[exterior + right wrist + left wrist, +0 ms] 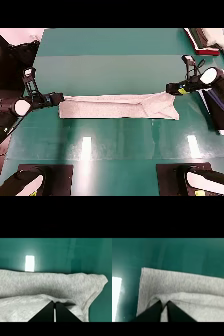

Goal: Fold the shirts.

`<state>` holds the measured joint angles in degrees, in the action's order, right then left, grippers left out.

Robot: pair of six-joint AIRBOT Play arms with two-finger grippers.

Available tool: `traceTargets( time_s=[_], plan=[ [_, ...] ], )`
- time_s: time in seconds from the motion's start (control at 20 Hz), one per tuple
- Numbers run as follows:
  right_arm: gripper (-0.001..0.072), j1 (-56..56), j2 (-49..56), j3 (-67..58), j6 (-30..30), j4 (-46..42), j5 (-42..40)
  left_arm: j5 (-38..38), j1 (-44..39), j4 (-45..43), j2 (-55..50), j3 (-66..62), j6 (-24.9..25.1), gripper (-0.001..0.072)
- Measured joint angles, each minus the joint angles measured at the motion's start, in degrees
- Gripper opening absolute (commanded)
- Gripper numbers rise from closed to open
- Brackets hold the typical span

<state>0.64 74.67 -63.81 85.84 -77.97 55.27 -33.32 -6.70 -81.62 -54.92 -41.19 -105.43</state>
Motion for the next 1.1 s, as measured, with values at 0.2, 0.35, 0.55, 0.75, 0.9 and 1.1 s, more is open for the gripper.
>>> traceTargets(
  time_s=[0.2,0.35,0.55,0.75,0.9,1.1],
  plan=[
    [0.0419,1.5,0.9,-0.9,0.0,0.3,-0.9,3.5,0.0,-0.3,-0.5,-0.1,-3.1,0.0623],
    [0.0420,5.4,1.1,-3.0,-2.8,1.9,3.9,3.7,0.0,-0.3,-0.6,-0.1,-4.1,0.0622],
    [0.0623,15.4,2.5,-3.1,-11.6,11.7,13.9,-1.3,0.0,1.1,-0.6,-0.1,-4.4,0.0031],
    [0.0624,24.2,7.4,-1.7,-18.1,19.3,20.5,-6.7,0.0,2.5,-0.6,-0.1,-3.1,0.0031],
    [0.0624,27.4,12.3,-1.4,-21.8,23.9,23.1,-9.5,0.0,4.2,-0.6,-0.1,-2.6,0.0030],
    [0.0623,27.9,17.8,-1.3,-24.9,27.8,24.9,-12.8,0.0,5.8,-0.6,-0.1,-1.6,0.0023]
  ],
)
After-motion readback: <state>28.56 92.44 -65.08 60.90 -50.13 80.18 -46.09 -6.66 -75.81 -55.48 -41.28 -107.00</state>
